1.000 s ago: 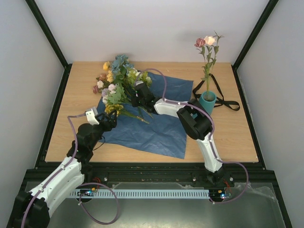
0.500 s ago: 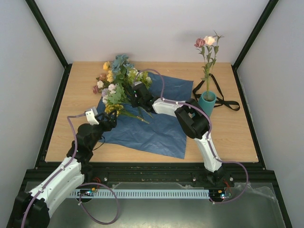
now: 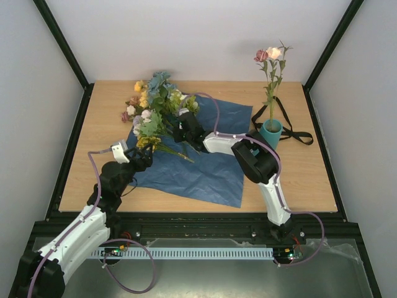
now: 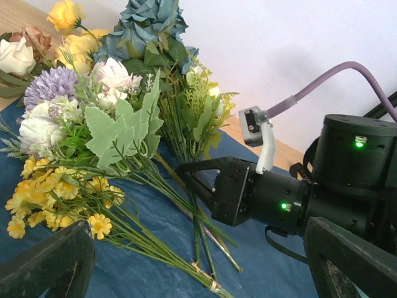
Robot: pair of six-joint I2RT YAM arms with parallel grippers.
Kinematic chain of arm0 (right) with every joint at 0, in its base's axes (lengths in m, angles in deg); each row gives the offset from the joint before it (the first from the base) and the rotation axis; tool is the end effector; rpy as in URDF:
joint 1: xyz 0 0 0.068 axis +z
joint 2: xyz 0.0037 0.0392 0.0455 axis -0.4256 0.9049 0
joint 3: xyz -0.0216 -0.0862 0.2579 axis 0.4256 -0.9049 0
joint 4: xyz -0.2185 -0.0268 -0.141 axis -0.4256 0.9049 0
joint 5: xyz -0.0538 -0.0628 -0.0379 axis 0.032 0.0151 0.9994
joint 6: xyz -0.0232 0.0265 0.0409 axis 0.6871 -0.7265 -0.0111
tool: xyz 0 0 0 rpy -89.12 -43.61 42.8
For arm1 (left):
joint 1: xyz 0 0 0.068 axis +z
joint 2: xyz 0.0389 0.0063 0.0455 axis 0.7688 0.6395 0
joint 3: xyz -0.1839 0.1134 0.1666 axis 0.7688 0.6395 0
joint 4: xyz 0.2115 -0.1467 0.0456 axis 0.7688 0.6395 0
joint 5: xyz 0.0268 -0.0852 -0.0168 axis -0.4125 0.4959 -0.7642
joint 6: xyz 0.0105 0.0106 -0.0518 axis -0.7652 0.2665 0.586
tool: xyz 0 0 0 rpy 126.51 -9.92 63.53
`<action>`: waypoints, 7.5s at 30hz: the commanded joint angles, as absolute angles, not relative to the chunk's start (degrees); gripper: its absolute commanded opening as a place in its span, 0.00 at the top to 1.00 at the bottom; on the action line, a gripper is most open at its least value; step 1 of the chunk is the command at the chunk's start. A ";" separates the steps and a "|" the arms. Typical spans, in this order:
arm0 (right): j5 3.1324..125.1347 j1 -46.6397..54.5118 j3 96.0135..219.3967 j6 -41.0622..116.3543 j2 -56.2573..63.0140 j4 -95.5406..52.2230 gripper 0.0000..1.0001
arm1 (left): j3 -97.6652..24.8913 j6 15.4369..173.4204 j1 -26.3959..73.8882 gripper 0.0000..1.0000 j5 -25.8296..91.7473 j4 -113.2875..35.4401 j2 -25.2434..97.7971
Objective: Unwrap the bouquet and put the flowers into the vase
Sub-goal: Pick up the fake flower from the wrapping paper, then insert the fake flower into the vase.
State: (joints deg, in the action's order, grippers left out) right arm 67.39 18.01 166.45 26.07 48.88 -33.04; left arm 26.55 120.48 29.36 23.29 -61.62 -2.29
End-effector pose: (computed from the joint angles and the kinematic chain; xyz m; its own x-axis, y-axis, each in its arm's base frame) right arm 0.3573 0.3391 0.1482 -0.5910 -0.1234 -0.7972 -0.5729 0.7600 0.3070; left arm 0.1526 -0.0573 0.2060 -0.2398 -0.5618 -0.7917 0.2362 0.7573 -0.6089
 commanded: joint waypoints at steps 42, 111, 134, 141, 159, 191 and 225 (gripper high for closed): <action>70.23 18.26 130.73 23.64 19.28 -91.09 0.99 | 27.09 119.56 28.95 0.15 36.74 -72.26 1.81; 69.59 34.33 123.25 13.96 -18.40 -33.98 0.91 | 24.09 95.26 2.34 0.98 49.33 -90.53 20.90; 103.86 32.34 132.63 40.17 -21.06 -29.18 0.99 | 19.63 96.02 2.26 0.01 30.25 -74.93 17.60; 107.60 24.35 138.86 44.15 -19.53 -31.30 0.99 | 20.02 96.54 2.33 0.01 17.86 -71.17 14.51; 118.46 12.13 144.74 59.83 -15.23 -41.49 0.99 | 21.38 98.05 2.32 0.01 12.29 -70.46 10.26; 109.25 -3.45 130.59 36.57 -10.47 -30.17 0.85 | 21.76 98.33 2.28 0.01 13.80 -71.55 10.68; 110.52 -3.50 128.47 16.31 -17.38 -13.91 0.01 | 21.93 98.41 2.33 0.01 14.07 -72.05 10.92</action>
